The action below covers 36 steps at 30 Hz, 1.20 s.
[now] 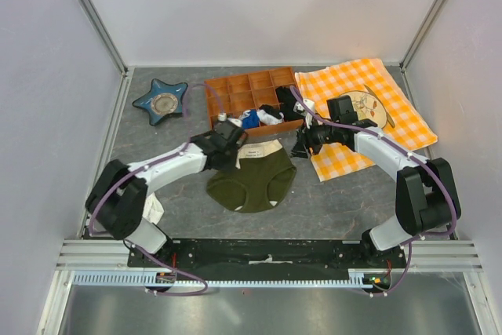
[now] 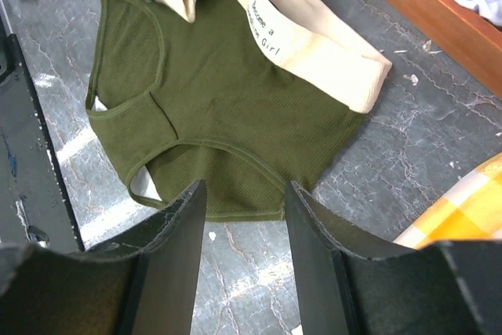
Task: Roll the underwear
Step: Flatten out the underwear at the center of the board, then move the underwear to the center of the board.
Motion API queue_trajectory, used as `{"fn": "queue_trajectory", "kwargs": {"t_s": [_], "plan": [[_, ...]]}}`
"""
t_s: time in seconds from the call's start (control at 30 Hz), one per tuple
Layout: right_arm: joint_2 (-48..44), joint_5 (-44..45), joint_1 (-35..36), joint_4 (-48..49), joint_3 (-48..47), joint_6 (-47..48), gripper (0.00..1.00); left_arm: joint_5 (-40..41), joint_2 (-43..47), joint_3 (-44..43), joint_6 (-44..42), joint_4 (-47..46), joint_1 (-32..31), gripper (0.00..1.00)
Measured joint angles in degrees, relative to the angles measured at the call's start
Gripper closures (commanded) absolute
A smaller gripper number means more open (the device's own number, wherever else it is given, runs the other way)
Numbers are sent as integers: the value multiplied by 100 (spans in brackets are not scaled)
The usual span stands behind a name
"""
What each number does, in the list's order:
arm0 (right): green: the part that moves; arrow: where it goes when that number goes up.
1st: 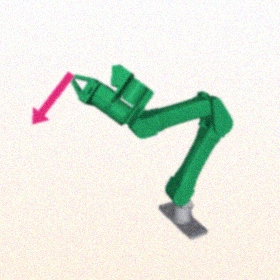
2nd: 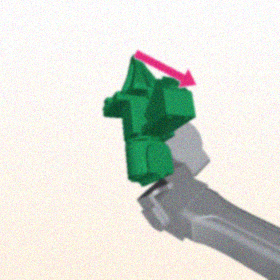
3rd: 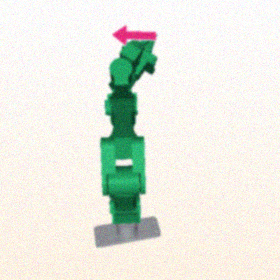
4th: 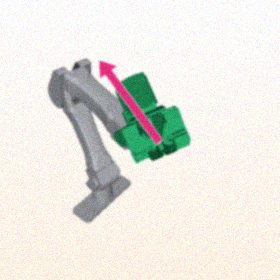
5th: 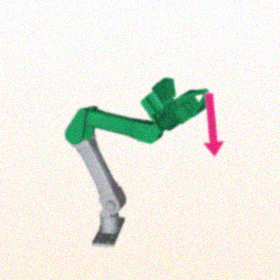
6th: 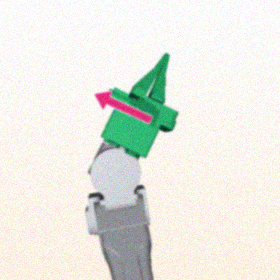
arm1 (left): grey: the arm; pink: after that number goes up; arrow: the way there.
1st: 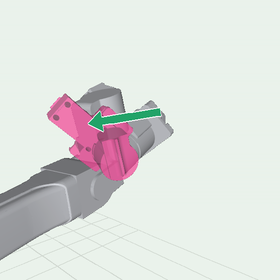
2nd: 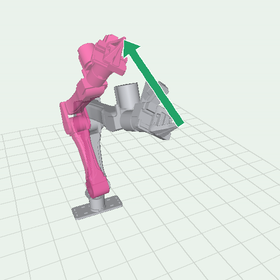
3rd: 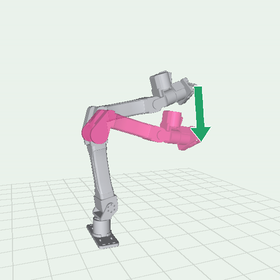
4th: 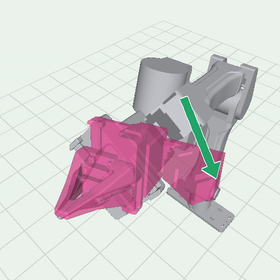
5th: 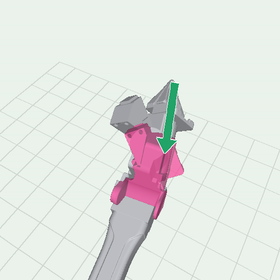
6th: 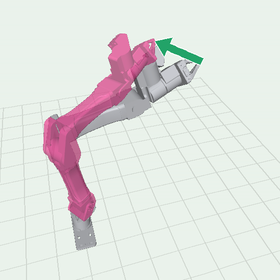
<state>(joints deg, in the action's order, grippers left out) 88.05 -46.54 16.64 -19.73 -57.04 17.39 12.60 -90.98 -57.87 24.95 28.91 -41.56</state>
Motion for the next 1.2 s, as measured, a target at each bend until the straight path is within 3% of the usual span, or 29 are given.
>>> {"fn": "queue_trajectory", "kwargs": {"t_s": [0.1, 0.27, 0.5, 0.67, 0.8, 0.93, 1.13, 1.2], "plan": [[9, -22, 0, -59, -2, 28, 49, -133, 697, 625, 133, -186, 772, 60], [20, -81, 2, -142, -2, 153, 49, -249, 1443, 1027, 310, -424, 1840, 50], [17, -142, 431, -570, 17, 1274, 48, -708, 2208, 870, 144, -437, 1853, 48], [-114, 192, 1547, -557, 396, 2282, 47, -1257, 3176, 638, -337, -31, 1853, 38], [-109, 660, 2437, -542, 485, 2813, 48, -1528, 3952, 636, -518, 201, 1849, 40], [90, 1040, 3016, -483, 367, 3049, 49, -1891, 4478, 1200, -378, 131, 1849, 44], [586, 1456, 3554, -461, 254, 3062, 60, -2234, 4791, 2450, 229, 15, 1840, 45], [660, 1547, 3576, -481, 260, 3049, 72, -2280, 4920, 2656, 391, -26, 1838, 45]]}}
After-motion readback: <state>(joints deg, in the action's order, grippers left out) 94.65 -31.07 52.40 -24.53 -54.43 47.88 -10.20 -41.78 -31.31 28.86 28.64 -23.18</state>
